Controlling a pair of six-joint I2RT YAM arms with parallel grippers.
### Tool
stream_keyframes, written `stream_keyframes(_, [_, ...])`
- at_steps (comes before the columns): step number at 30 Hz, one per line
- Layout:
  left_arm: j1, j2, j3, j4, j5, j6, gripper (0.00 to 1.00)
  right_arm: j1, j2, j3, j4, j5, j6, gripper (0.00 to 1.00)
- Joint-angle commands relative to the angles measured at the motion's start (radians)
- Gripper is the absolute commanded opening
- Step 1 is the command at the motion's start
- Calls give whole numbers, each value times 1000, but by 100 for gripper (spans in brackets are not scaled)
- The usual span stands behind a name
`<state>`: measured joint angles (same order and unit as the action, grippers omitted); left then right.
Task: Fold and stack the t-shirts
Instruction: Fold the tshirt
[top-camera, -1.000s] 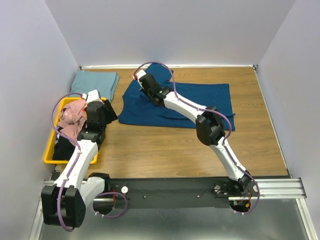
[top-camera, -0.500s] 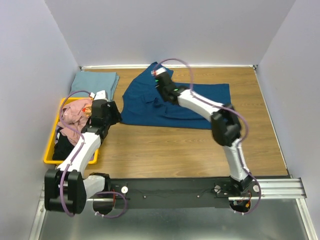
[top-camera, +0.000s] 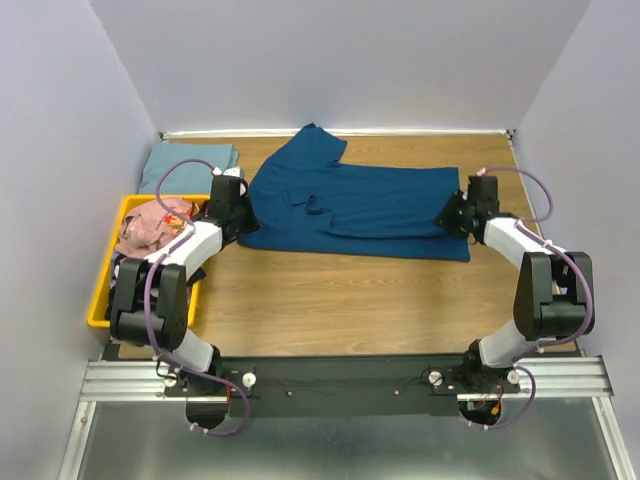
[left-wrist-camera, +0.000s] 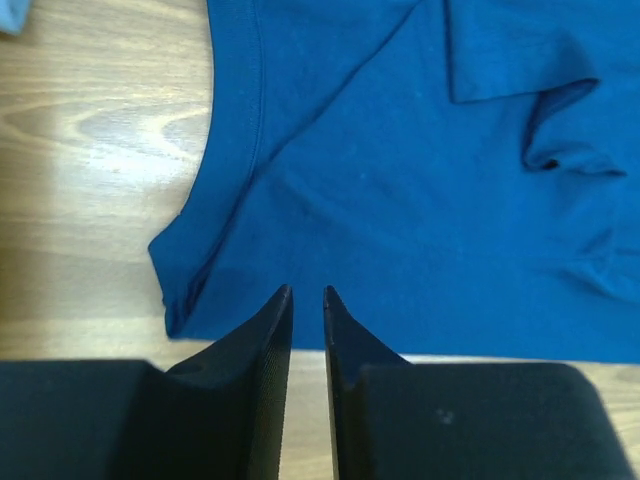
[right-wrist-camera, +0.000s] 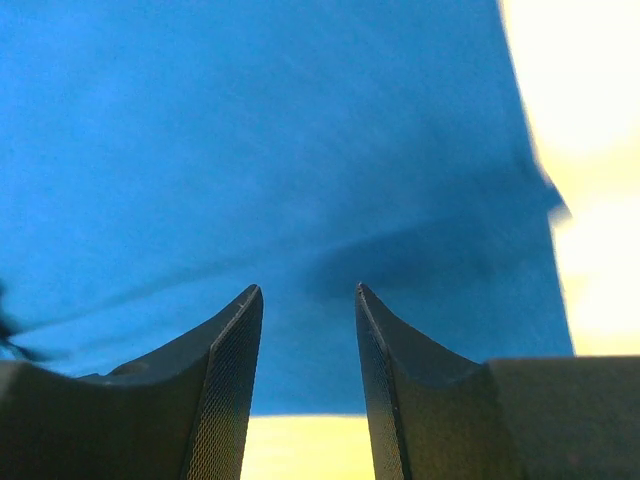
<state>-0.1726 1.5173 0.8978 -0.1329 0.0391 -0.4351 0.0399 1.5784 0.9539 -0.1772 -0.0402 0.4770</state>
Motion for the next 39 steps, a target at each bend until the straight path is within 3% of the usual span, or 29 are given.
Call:
stream_keyframes(1, [1,78,39,-20,21,-13,25,-87,-66,-151,159,-187,166,48])
stream_keyframes(11, [50,204,10,-28,39,-13,21,-280,-120,-408,283,-179,294,44])
stream_keyframes(20, [64,107,-184,-27,110,-62,17,-466,-169,-501,253,-155,311,44])
stream_keyframes(25, [64,-81,-266,-62,105,-88,18,-469,-221,-468,179,-130,285,44])
stream_keyframes(28, [64,-204,-272,-102,102,-99,25,-469,-273,-434,133,-161,264,44])
stream_keyframes(31, [64,-329,-296,-112,105,-138,40,-465,-330,-403,124,-261,253,45])
stream_keyframes(34, [64,-429,-316,-93,116,-157,47,-427,-347,-391,168,-393,250,45])
stream_keyframes(38, [64,-465,-303,-71,120,-151,48,-313,-275,-373,314,-567,264,44])
stream_keyframes(39, [64,-460,-298,-62,119,-137,48,-226,-255,-348,341,-585,258,43])
